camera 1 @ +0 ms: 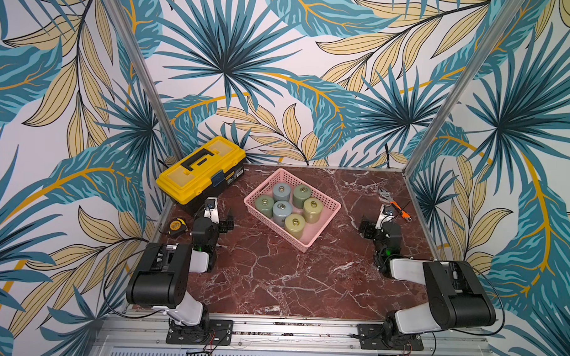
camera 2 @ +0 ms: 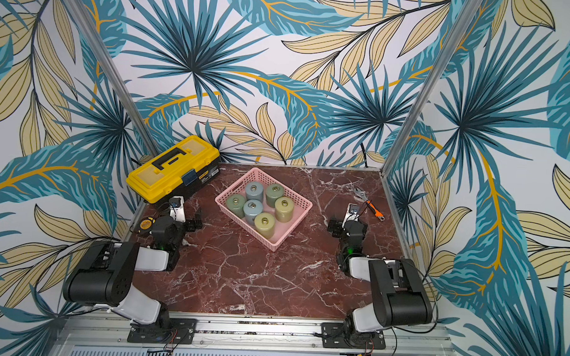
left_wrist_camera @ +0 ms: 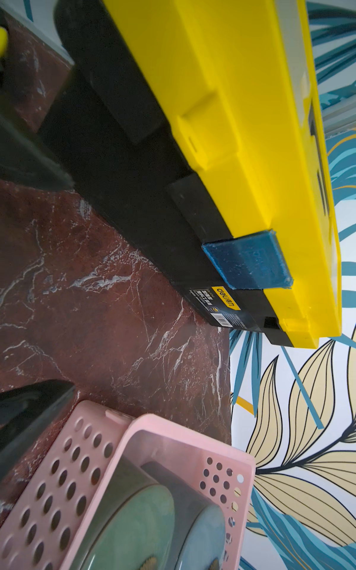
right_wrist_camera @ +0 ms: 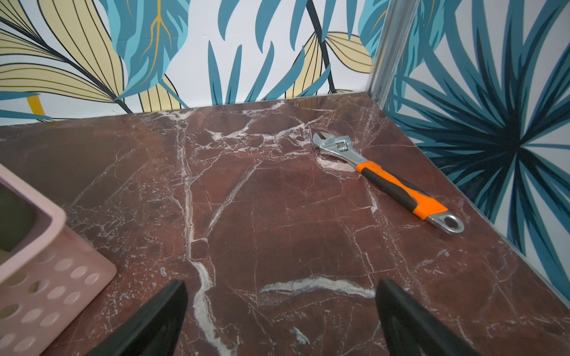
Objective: Take the tea canister out of the basket
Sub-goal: Adjust the basket at the center of the board.
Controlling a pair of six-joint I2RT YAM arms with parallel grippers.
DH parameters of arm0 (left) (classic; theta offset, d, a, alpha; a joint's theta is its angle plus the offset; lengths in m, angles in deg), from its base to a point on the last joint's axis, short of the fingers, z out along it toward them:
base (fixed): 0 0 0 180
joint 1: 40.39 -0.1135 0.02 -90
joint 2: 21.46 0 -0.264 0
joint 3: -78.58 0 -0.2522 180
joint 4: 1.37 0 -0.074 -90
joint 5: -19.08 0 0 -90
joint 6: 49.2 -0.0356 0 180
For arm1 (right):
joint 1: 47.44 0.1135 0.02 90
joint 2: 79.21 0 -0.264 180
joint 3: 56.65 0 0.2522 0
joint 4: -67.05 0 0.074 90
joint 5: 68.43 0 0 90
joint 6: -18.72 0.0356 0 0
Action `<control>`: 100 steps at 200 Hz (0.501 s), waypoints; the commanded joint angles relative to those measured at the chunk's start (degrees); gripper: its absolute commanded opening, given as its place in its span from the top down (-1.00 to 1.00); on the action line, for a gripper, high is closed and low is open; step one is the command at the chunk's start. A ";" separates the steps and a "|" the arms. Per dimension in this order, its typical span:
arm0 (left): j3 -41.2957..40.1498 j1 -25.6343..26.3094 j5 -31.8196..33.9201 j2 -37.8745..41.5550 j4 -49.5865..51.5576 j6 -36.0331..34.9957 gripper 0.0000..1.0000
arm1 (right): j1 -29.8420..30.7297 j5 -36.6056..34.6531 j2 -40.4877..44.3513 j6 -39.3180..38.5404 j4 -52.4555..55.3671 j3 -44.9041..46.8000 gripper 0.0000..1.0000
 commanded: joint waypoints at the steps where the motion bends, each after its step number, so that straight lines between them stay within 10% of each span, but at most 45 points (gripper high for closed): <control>1: -3.82 1.77 4.93 6.86 -3.37 -0.52 -1.00 | -0.24 -1.02 6.85 0.47 7.73 -1.98 -0.99; 72: -0.02 2.52 13.85 32.71 29.91 19.53 -1.00 | -0.24 1.60 20.16 16.19 43.85 -13.86 -0.99; 100: 0.24 2.17 7.72 39.11 38.97 24.58 -1.00 | -0.19 15.47 19.74 18.49 48.62 -17.05 -0.99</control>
